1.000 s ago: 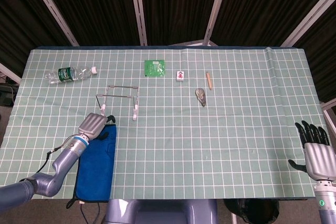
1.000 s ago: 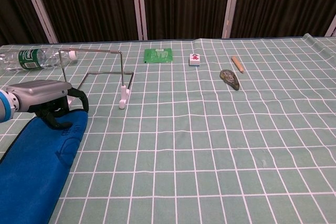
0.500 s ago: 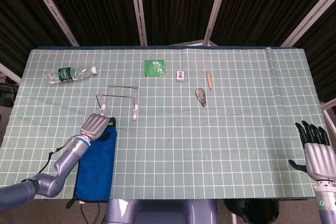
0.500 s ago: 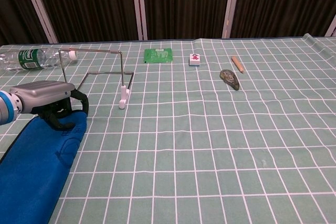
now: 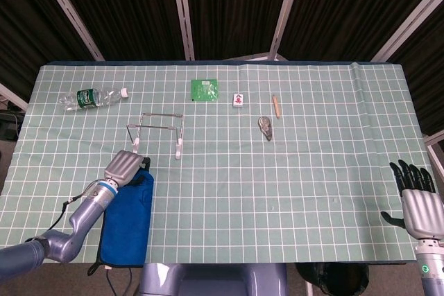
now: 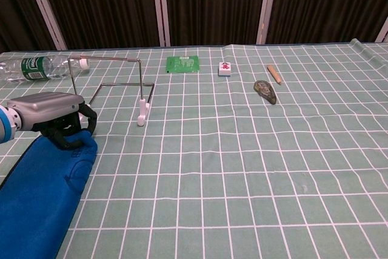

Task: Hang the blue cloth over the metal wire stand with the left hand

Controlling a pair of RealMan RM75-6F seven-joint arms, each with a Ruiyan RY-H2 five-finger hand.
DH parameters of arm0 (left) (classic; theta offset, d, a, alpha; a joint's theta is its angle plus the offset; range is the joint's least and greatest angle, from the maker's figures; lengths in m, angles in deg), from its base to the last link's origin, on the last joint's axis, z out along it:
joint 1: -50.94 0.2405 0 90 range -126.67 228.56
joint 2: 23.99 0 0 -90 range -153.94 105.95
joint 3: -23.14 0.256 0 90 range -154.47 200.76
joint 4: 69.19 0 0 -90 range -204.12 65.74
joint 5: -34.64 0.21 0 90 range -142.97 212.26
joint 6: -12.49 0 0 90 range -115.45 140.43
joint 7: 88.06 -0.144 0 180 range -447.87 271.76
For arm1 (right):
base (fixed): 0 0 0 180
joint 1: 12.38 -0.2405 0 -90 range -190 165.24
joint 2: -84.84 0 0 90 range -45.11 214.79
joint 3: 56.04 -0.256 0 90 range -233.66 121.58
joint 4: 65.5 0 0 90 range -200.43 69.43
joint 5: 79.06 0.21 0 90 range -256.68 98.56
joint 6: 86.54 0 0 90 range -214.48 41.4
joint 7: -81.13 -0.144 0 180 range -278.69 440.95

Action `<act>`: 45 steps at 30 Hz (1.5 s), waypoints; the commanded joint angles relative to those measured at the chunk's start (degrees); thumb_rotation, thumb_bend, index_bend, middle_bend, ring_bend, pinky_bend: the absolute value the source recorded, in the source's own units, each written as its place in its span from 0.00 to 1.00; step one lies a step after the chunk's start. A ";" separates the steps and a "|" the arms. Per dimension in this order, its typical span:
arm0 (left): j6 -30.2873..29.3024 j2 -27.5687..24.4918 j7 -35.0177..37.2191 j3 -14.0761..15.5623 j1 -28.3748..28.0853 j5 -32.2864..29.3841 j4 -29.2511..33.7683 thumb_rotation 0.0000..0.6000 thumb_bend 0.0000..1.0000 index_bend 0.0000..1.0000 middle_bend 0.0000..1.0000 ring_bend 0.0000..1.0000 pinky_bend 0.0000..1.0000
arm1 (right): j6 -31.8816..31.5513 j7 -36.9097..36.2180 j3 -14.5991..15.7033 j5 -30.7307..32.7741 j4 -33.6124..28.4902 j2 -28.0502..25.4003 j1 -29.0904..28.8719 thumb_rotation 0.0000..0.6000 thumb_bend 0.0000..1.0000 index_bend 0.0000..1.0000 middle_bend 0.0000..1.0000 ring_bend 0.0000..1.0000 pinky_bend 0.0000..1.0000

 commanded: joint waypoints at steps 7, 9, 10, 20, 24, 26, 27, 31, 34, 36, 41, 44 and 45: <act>0.07 -0.26 -0.44 0.12 -0.13 0.08 0.76 1.00 0.56 0.63 0.91 0.92 1.00 | -0.11 -0.14 0.01 -0.10 -0.13 -0.15 0.04 1.00 0.00 0.00 0.00 0.00 0.00; 0.19 -0.29 -0.67 0.13 -0.17 -0.10 0.92 1.00 0.58 0.65 0.91 0.92 1.00 | -0.15 -0.19 0.02 -0.14 -0.15 -0.19 0.06 1.00 0.00 0.00 0.00 0.00 0.00; 0.23 -0.30 -0.77 0.14 -0.18 -0.18 0.96 1.00 0.59 0.68 0.91 0.92 1.00 | -0.14 -0.22 0.03 -0.15 -0.15 -0.19 0.06 1.00 0.00 0.00 0.00 0.00 0.00; -0.86 -2.08 -1.72 -0.05 0.08 -0.29 3.24 1.00 0.62 0.86 0.92 0.92 1.00 | -0.24 -0.38 0.12 -0.41 -0.25 -0.31 0.09 1.00 0.00 0.00 0.00 0.00 0.00; -3.50 -7.66 -3.23 -0.71 0.31 1.15 11.05 1.00 0.63 0.87 0.92 0.92 1.00 | -0.45 -0.65 0.13 -0.62 -0.49 -0.46 0.17 1.00 0.00 0.00 0.00 0.00 0.00; -3.89 -9.69 -4.28 -0.79 0.45 0.79 13.93 1.00 0.63 0.88 0.92 0.92 1.00 | -0.49 -0.76 0.13 -0.66 -0.53 -0.53 0.20 1.00 0.00 0.00 0.00 0.00 0.00; -4.47 -11.51 -6.03 -1.10 0.46 -0.05 16.51 1.00 0.64 0.88 0.92 0.92 1.00 | -0.50 -0.88 0.12 -0.67 -0.55 -0.60 0.21 1.00 0.00 0.00 0.00 0.00 0.00; -8.26 -15.02 -12.67 -2.37 0.71 -2.56 22.44 1.00 0.66 0.89 0.92 0.92 1.00 | -0.51 -1.25 0.07 -0.70 -0.62 -0.77 0.22 1.00 0.00 0.00 0.00 0.00 0.00; -11.95 -17.10 -17.83 -3.63 0.88 -4.33 26.80 1.00 0.66 0.89 0.93 0.92 1.00 | -0.47 -1.53 0.05 -0.75 -0.63 -0.85 0.21 1.00 0.00 0.00 0.00 0.00 0.00; -13.94 -18.22 -20.88 -4.44 0.76 -5.25 29.21 1.00 0.66 0.89 0.93 0.92 1.00 | -0.37 -1.75 0.05 -0.73 -0.65 -0.94 0.19 1.00 0.00 0.00 0.00 0.00 0.00; -17.54 -20.99 -27.57 -7.28 -0.64 -7.47 34.16 1.00 0.66 0.89 0.93 0.92 1.00 | -0.55 -2.34 -0.08 -0.72 -0.80 -1.21 0.28 1.00 0.00 0.00 0.00 0.00 0.00; -18.80 -21.99 -32.21 -8.96 -2.26 -9.70 35.68 1.00 0.66 0.89 0.93 0.92 1.00 | -0.65 -2.73 -0.15 -0.66 -0.85 -1.38 0.37 1.00 0.00 0.00 0.00 0.00 0.00; -18.90 -22.16 -33.24 -9.35 -2.75 -10.32 35.90 1.00 0.66 0.89 0.93 0.92 1.00 | -0.63 -2.81 -0.17 -0.64 -0.84 -1.41 0.37 1.00 0.00 0.00 0.00 0.00 0.00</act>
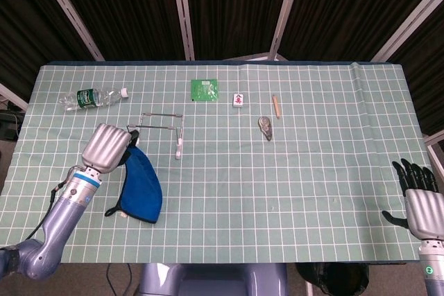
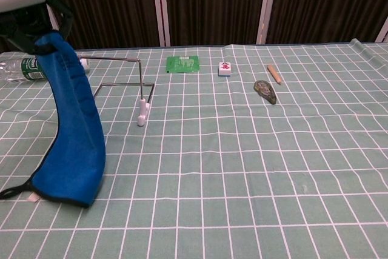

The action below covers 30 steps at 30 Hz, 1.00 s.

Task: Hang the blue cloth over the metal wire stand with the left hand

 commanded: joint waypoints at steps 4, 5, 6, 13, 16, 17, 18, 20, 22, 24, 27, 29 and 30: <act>-1.69 -2.01 -8.47 -3.61 -4.33 -5.52 2.57 1.00 0.68 0.90 0.93 0.92 1.00 | 0.18 -0.53 -0.21 0.42 0.12 -0.18 0.00 1.00 0.00 0.00 0.00 0.00 0.00; -1.41 -2.21 -10.16 -3.75 -5.28 -5.81 2.46 1.00 0.68 0.90 0.93 0.92 1.00 | 0.23 -0.70 -0.29 0.61 0.15 -0.22 0.01 1.00 0.00 0.00 0.00 0.00 0.00; -1.22 -2.40 -11.71 -3.67 -5.99 -5.70 2.16 1.00 0.68 0.91 0.93 0.92 1.00 | 0.26 -0.77 -0.33 0.70 0.19 -0.23 0.01 1.00 0.00 0.00 0.00 0.00 0.00; 0.26 -2.29 -20.84 -3.48 -11.25 -4.91 -0.88 1.00 0.68 0.91 0.94 0.92 1.00 | 0.92 -1.17 -0.76 1.85 0.76 -0.23 -0.17 1.00 0.00 0.00 0.00 0.00 0.00; 0.97 -1.55 -20.33 -3.95 -12.66 -4.28 -2.42 1.00 0.68 0.91 0.94 0.92 1.00 | 1.02 -1.22 -0.86 2.16 0.91 -0.21 -0.18 1.00 0.00 0.00 0.00 0.00 0.00; 1.32 -1.23 -20.13 -4.04 -13.21 -4.04 -3.18 1.00 0.68 0.91 0.94 0.92 1.00 | 1.07 -1.21 -0.90 2.30 0.98 -0.20 -0.19 1.00 0.00 0.00 0.00 0.00 0.00; 1.52 -1.02 -20.03 -4.08 -13.55 -3.88 -3.72 1.00 0.68 0.91 0.94 0.92 1.00 | 1.12 -1.19 -0.92 2.39 1.02 -0.19 -0.20 1.00 0.00 0.00 0.00 0.00 0.00; 2.02 -0.59 -20.08 -4.10 -14.45 -3.40 -5.08 1.00 0.68 0.91 0.94 0.92 1.00 | 1.22 -1.18 -0.97 2.58 1.10 -0.16 -0.21 1.00 0.00 0.00 0.00 0.00 0.00; 2.53 -0.33 -20.17 -4.09 -15.24 -3.14 -6.21 1.00 0.68 0.91 0.94 0.92 1.00 | 1.28 -1.15 -1.04 2.81 1.19 -0.15 -0.22 1.00 0.00 0.00 0.00 0.00 0.00; 3.21 -0.20 -20.12 -4.10 -16.02 -3.02 -7.35 1.00 0.68 0.91 0.94 0.91 1.00 | 1.32 -1.16 -1.12 3.00 1.26 -0.14 -0.22 1.00 0.00 0.00 0.00 0.00 0.00; 4.23 0.22 -19.34 -4.34 -17.15 -2.80 -9.29 1.00 0.68 0.91 0.94 0.91 1.00 | 1.38 -1.14 -1.19 3.23 1.38 -0.12 -0.23 1.00 0.00 0.00 0.00 0.00 0.00; 4.94 0.72 -18.26 -4.59 -17.84 -2.85 -10.68 1.00 0.68 0.91 0.94 0.91 1.00 | 1.43 -1.16 -1.27 3.41 1.46 -0.11 -0.25 1.00 0.00 0.00 0.00 0.00 0.00; 5.49 1.01 -17.74 -4.65 -18.27 -2.96 -11.51 1.00 0.68 0.91 0.94 0.91 1.00 | 1.48 -1.16 -1.31 3.52 1.52 -0.11 -0.26 1.00 0.00 0.00 0.00 0.00 0.00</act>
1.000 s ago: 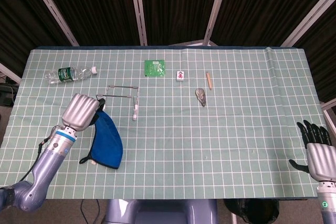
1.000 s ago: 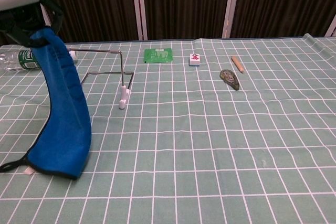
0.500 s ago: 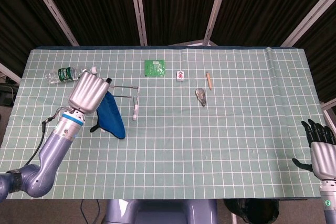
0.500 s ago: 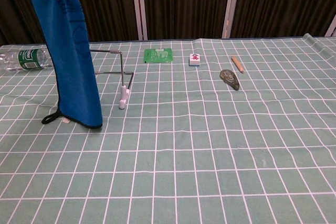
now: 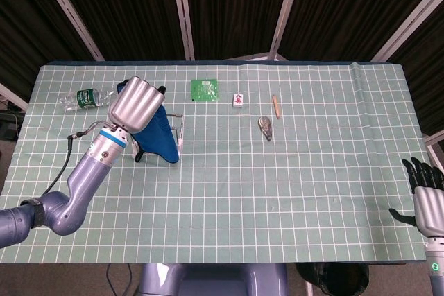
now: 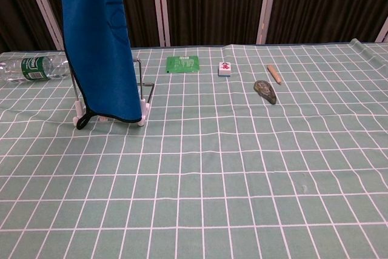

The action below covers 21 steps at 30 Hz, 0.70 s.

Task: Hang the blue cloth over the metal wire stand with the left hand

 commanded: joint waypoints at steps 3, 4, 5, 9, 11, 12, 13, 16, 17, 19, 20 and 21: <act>2.80 1.47 1.87 -0.06 -2.06 -0.75 -3.71 1.00 0.68 0.91 0.94 0.91 1.00 | 0.23 0.07 -0.14 0.44 0.22 0.08 -0.07 1.00 0.00 0.00 0.00 0.00 0.00; 3.50 1.92 1.94 0.11 -2.54 -1.14 -4.74 1.00 0.68 0.91 0.94 0.91 1.00 | 0.31 0.18 -0.14 0.54 0.30 0.13 -0.09 1.00 0.00 0.00 0.00 0.00 0.00; 3.81 2.28 2.01 0.17 -2.83 -1.37 -5.44 1.00 0.68 0.91 0.94 0.91 1.00 | 0.37 0.29 -0.14 0.61 0.36 0.19 -0.12 1.00 0.00 0.00 0.00 0.00 0.00; 5.56 4.69 2.09 0.51 -4.51 -3.29 -10.50 1.00 0.68 0.91 0.93 0.91 1.00 | 0.71 0.93 -0.19 1.18 0.62 0.51 -0.26 1.00 0.00 0.00 0.00 0.00 0.00; 6.58 5.75 2.58 0.57 -5.21 -4.27 -12.69 1.00 0.68 0.91 0.93 0.90 1.00 | 0.83 1.29 -0.25 1.49 0.74 0.70 -0.32 1.00 0.00 0.00 0.00 0.00 0.00; 7.05 6.21 2.83 0.63 -5.48 -4.70 -13.58 1.00 0.68 0.91 0.93 0.90 1.00 | 0.89 1.43 -0.27 1.62 0.78 0.77 -0.36 1.00 0.00 0.00 0.00 0.00 0.00; 7.62 6.74 3.13 0.67 -5.76 -5.23 -14.51 1.00 0.68 0.91 0.93 0.90 1.00 | 0.98 1.60 -0.29 1.76 0.84 0.85 -0.40 1.00 0.00 0.00 0.00 0.00 0.00; 9.54 8.82 4.09 1.05 -6.70 -6.80 -18.04 1.00 0.68 0.91 0.93 0.90 1.00 | 1.30 2.23 -0.38 2.40 1.12 1.16 -0.53 1.00 0.00 0.00 0.00 0.00 0.00; 9.97 9.41 4.35 1.20 -6.91 -7.15 -19.04 1.00 0.68 0.91 0.93 0.90 1.00 | 1.38 2.38 -0.42 2.60 1.19 1.24 -0.56 1.00 0.00 0.00 0.00 0.00 0.00; 10.86 10.81 5.13 1.48 -7.35 -7.86 -21.43 1.00 0.68 0.91 0.93 0.90 1.00 | 1.57 2.76 -0.45 2.99 1.33 1.41 -0.62 1.00 0.00 0.00 0.00 0.00 0.00; 11.37 11.67 5.79 1.55 -7.55 -8.37 -22.81 1.00 0.68 0.91 0.93 0.90 1.00 | 1.63 2.98 -0.46 3.16 1.36 1.49 -0.64 1.00 0.00 0.00 0.00 0.00 0.00; 11.78 12.30 6.40 1.53 -7.65 -8.81 -23.70 1.00 0.68 0.91 0.93 0.90 1.00 | 1.64 3.11 -0.49 3.27 1.36 1.52 -0.65 1.00 0.00 0.00 0.00 0.00 0.00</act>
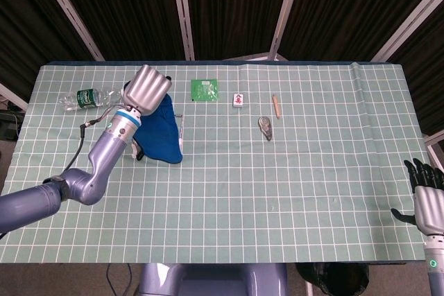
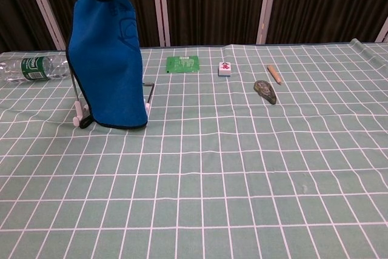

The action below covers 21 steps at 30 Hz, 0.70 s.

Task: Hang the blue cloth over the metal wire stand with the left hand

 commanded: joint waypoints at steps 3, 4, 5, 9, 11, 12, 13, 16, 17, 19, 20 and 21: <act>3.63 5.06 4.12 0.43 -1.36 -3.16 -7.15 1.00 0.68 0.91 0.93 0.90 1.00 | 0.01 0.73 -0.15 0.62 -0.01 0.22 -0.04 1.00 0.00 0.00 0.00 0.00 0.00; 4.31 6.12 4.94 0.45 -1.57 -3.65 -8.70 1.00 0.68 0.91 0.93 0.90 1.00 | -0.01 0.95 -0.16 0.76 -0.01 0.28 -0.04 1.00 0.00 0.00 0.00 0.00 0.00; 4.82 6.89 5.58 0.41 -1.69 -4.11 -9.78 1.00 0.68 0.91 0.93 0.90 1.00 | -0.01 1.08 -0.17 0.85 -0.01 0.32 -0.04 1.00 0.00 0.00 0.00 0.00 0.00; 8.20 12.49 10.31 -0.07 -2.81 -5.76 -18.63 1.00 0.68 0.90 0.92 0.89 1.00 | 0.45 2.05 -0.32 2.05 0.36 0.79 -0.17 1.00 0.00 0.00 0.00 0.00 0.00; 9.53 14.01 11.98 -0.20 -3.15 -6.08 -21.32 1.00 0.68 0.88 0.92 0.89 1.00 | 0.62 2.29 -0.39 2.45 0.46 0.89 -0.22 1.00 0.00 0.00 0.00 0.00 0.00; 10.25 14.66 12.77 -0.26 -3.28 -6.31 -22.46 1.00 0.68 0.81 0.91 0.89 1.00 | 0.66 2.39 -0.42 2.62 0.50 0.92 -0.23 1.00 0.00 0.00 0.00 0.00 0.00; 11.03 15.23 13.43 -0.28 -3.40 -6.62 -23.50 1.00 0.64 0.67 0.90 0.88 1.00 | 0.67 2.48 -0.47 2.77 0.55 0.95 -0.24 1.00 0.00 0.00 0.00 0.00 0.00; 13.85 16.66 14.33 -0.41 -3.77 -9.47 -26.18 1.00 0.24 0.10 0.85 0.87 1.00 | 0.68 2.76 -0.56 3.20 0.78 1.11 -0.24 1.00 0.00 0.00 0.00 0.00 0.00; 14.24 17.08 15.05 -1.02 -3.82 -10.79 -26.57 1.00 0.15 0.03 0.85 0.86 1.00 | 0.81 2.83 -0.55 3.36 0.85 1.16 -0.25 1.00 0.00 0.00 0.00 0.00 0.00; 14.26 17.31 16.47 -1.91 -3.95 -11.91 -26.62 1.00 0.02 0.00 0.83 0.86 1.00 | 0.91 2.92 -0.53 3.47 0.89 1.22 -0.28 1.00 0.00 0.00 0.00 0.00 0.00; 13.95 17.18 17.20 -2.23 -3.93 -11.86 -26.37 1.00 0.01 0.00 0.83 0.86 1.00 | 0.90 2.94 -0.51 3.47 0.88 1.21 -0.28 1.00 0.00 0.00 0.00 0.00 0.00; 13.40 16.91 18.14 -2.52 -3.82 -11.46 -25.91 1.00 0.00 0.00 0.83 0.86 1.00 | 0.83 2.91 -0.53 3.45 0.86 1.19 -0.26 1.00 0.00 0.00 0.00 0.00 0.00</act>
